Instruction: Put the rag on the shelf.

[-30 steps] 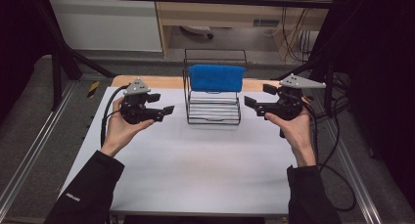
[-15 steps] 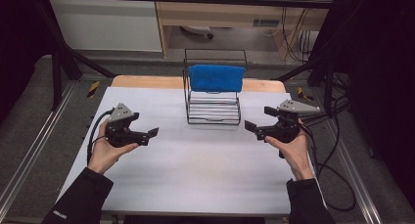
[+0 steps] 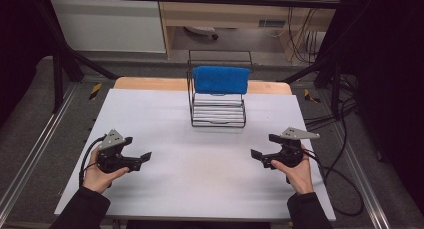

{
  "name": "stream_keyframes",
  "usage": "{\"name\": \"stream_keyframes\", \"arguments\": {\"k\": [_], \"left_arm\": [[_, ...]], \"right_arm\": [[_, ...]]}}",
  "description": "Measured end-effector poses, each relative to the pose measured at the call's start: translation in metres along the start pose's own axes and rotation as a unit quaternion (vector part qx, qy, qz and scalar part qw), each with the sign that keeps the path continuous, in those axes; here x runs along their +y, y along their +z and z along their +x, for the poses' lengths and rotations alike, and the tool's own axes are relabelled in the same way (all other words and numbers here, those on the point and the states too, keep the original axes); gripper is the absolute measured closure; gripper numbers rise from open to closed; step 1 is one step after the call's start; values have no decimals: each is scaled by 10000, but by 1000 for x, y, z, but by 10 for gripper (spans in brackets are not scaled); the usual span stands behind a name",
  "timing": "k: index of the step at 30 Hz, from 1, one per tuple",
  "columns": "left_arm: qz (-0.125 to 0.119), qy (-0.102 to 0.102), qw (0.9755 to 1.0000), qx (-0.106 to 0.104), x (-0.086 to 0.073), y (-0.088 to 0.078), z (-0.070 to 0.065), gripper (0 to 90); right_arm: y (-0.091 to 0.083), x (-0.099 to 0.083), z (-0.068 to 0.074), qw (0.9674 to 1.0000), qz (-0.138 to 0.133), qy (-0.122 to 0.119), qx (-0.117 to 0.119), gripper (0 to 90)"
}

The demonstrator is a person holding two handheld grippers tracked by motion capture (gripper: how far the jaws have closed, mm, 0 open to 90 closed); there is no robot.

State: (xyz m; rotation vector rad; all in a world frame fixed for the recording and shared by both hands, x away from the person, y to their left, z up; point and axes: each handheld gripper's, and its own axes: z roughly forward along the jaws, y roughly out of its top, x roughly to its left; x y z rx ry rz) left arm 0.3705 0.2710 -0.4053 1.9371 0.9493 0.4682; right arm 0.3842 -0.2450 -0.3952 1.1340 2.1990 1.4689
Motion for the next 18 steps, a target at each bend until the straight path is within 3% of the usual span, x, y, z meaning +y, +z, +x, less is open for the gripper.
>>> {"name": "stream_keyframes", "arguments": {"k": [5, 8, 18], "left_arm": [[91, -25, 9999, -77, -18, -1, 2, 76], [200, 26, 9998, -81, -25, 0, 3, 75], [284, 15, 9996, -51, -43, -1, 3, 75]], "right_arm": [[-2, -22, -7, 9997, 218, 138, -4, 6], [-4, -34, -10, 9994, 345, 94, 22, 6], [-15, -59, -15, 9987, 487, 89, 130, 6]]}}
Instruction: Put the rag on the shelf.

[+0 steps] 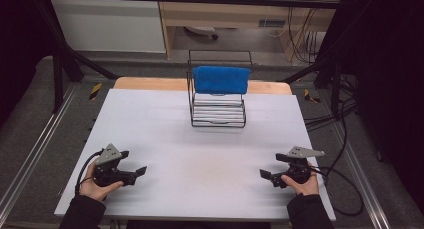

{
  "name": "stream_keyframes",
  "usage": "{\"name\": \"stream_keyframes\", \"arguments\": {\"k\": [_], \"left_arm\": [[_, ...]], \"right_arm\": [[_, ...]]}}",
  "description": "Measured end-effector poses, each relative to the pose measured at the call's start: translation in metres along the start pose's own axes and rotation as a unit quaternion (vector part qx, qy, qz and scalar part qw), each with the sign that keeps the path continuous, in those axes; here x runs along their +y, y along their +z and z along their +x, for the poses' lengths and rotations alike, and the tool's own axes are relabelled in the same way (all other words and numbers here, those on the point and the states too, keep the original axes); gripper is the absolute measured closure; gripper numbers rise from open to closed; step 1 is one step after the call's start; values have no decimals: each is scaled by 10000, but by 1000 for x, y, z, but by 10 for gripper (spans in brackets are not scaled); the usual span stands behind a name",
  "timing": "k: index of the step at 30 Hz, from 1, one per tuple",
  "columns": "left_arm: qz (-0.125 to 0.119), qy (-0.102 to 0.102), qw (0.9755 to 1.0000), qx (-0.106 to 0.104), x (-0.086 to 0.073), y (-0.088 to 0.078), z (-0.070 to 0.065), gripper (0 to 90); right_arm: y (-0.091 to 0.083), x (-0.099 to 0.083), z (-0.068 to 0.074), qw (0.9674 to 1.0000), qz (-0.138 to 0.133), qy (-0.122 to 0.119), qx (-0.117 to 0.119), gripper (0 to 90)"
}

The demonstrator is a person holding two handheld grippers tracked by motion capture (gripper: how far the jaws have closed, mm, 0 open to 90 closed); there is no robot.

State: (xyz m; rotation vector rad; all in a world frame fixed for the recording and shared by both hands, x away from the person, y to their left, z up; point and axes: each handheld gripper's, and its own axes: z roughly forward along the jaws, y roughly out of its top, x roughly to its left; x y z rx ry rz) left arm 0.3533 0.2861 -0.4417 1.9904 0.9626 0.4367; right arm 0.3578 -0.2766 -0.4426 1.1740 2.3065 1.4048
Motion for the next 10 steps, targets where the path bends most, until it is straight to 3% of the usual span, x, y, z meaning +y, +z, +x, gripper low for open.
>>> {"name": "stream_keyframes", "arguments": {"k": [10], "left_arm": [[85, 58, 9999, 20, -6, 1, 1, 75]], "right_arm": [[-2, -8, -4, 9999, 116, 47, -105, 6]]}}
